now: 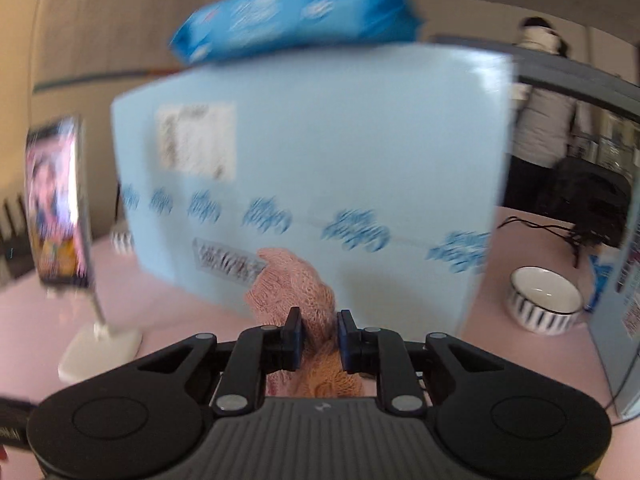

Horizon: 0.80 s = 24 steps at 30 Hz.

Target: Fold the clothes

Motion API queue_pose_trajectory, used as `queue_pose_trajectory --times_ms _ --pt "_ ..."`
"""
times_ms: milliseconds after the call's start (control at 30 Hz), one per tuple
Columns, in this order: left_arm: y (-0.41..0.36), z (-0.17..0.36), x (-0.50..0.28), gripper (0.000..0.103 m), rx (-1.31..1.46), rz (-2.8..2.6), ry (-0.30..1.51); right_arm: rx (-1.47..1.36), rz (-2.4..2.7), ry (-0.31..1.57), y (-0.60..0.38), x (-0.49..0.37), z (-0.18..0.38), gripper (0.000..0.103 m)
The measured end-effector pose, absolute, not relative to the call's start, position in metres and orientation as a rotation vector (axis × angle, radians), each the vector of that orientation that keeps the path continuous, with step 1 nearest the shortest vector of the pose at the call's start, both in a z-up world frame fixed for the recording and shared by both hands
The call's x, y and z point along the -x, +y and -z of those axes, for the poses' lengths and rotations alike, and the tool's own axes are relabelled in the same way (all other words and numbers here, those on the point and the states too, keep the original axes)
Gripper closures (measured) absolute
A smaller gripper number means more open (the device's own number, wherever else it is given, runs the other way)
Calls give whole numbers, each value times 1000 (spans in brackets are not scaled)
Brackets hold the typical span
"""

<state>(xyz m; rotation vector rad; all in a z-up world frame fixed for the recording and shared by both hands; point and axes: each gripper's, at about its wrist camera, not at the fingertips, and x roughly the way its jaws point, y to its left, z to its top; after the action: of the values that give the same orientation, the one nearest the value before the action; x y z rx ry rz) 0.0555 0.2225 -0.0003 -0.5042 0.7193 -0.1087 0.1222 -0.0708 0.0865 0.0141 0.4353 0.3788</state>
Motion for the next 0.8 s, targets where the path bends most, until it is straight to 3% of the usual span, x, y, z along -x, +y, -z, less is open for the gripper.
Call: queue_pose_trajectory --times_ms 233,333,533,667,800 --pt "207 -4 -54 26 476 291 739 -96 -329 513 -96 -127 -85 75" --pt "185 -12 -43 25 367 426 713 -148 -291 534 -111 -123 -79 55" --pt "153 -19 -39 19 207 416 651 -235 -194 655 -180 -86 -73 51" --pt "139 -24 -67 19 274 423 756 -252 -167 701 -231 -42 -73 45" --pt "104 -23 -83 16 170 481 883 -262 -129 738 -275 1 -66 42"
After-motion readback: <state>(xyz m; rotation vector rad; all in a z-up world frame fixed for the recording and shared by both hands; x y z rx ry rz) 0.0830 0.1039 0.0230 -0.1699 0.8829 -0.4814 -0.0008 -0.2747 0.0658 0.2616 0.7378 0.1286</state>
